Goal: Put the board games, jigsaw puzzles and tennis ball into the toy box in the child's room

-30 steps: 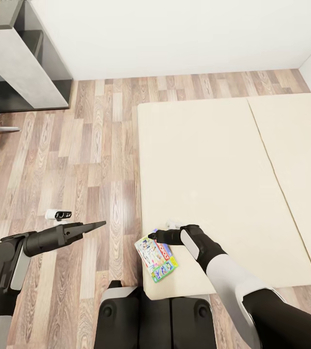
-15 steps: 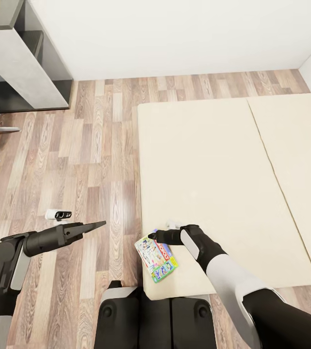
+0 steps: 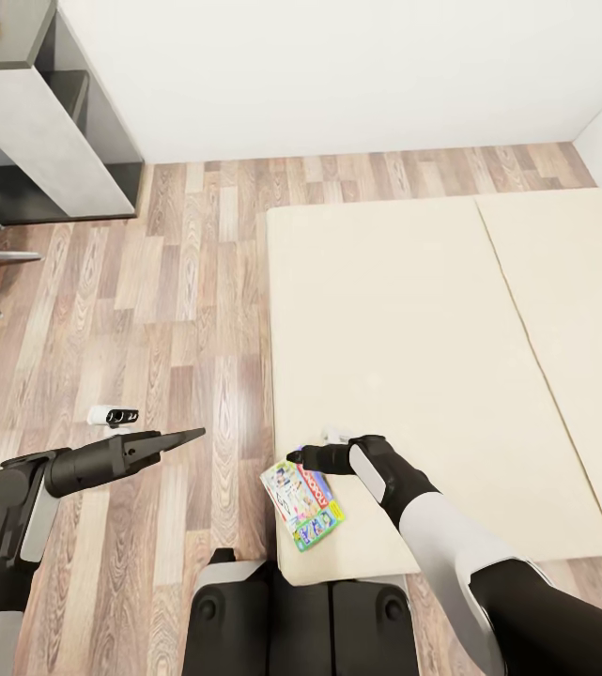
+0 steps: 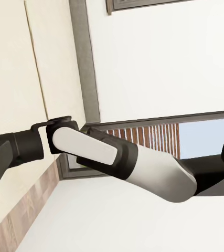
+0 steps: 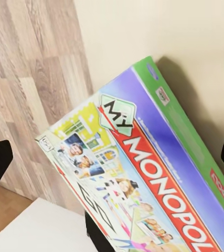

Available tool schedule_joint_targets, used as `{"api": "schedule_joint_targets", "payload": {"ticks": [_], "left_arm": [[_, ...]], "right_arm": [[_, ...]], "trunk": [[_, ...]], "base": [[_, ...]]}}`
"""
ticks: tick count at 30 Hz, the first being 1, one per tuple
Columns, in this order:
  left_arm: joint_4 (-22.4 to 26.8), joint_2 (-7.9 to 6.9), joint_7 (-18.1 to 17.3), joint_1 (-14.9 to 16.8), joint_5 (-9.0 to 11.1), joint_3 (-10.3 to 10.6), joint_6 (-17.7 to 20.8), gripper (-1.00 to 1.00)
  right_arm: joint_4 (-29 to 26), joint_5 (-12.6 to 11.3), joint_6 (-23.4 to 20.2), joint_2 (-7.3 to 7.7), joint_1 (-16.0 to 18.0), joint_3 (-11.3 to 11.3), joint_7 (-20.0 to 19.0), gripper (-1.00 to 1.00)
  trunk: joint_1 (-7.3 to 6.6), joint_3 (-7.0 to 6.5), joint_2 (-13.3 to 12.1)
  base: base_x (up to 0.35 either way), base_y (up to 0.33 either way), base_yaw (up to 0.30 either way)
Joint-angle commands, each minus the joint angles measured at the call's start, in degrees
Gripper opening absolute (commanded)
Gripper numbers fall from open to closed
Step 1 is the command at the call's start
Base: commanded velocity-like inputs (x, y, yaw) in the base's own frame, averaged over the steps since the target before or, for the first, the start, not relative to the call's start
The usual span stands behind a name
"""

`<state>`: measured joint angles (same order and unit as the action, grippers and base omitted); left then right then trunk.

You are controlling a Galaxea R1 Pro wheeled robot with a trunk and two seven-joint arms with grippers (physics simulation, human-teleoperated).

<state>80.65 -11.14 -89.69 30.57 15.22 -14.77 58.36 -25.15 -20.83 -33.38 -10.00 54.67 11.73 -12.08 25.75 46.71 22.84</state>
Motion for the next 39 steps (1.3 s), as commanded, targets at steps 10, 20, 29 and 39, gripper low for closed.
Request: {"api": "schedule_joint_targets", "payload": {"ticks": [10,20,29,39], "left_arm": [[0.01,-0.02,-0.22,0.01,-0.02,0.0,0.61,1.0],[0.0,-0.02,-0.22,0.01,-0.02,0.0,0.61,1.0],[0.01,-0.02,-0.22,0.01,-0.02,0.0,0.61,1.0],[0.0,-0.02,-0.22,0.01,-0.02,0.0,0.61,1.0]], "right_arm": [[-0.03,0.18,-0.2,0.0,0.05,0.05,-0.14,1.0],[-0.05,0.18,-0.13,0.0,0.01,0.05,-0.14,1.0],[-0.04,0.18,-0.11,0.0,0.02,0.05,-0.07,1.0],[-0.04,0.18,-0.11,0.0,0.03,0.05,-0.05,1.0]], "trunk": [[0.04,-0.88,0.08],[0.04,-1.83,0.08],[0.04,-2.68,0.08],[0.04,-3.62,0.08]], "base": [[0.0,0.0,0.0],[0.0,0.0,0.0],[0.0,0.0,0.0],[0.0,0.0,0.0]]}}
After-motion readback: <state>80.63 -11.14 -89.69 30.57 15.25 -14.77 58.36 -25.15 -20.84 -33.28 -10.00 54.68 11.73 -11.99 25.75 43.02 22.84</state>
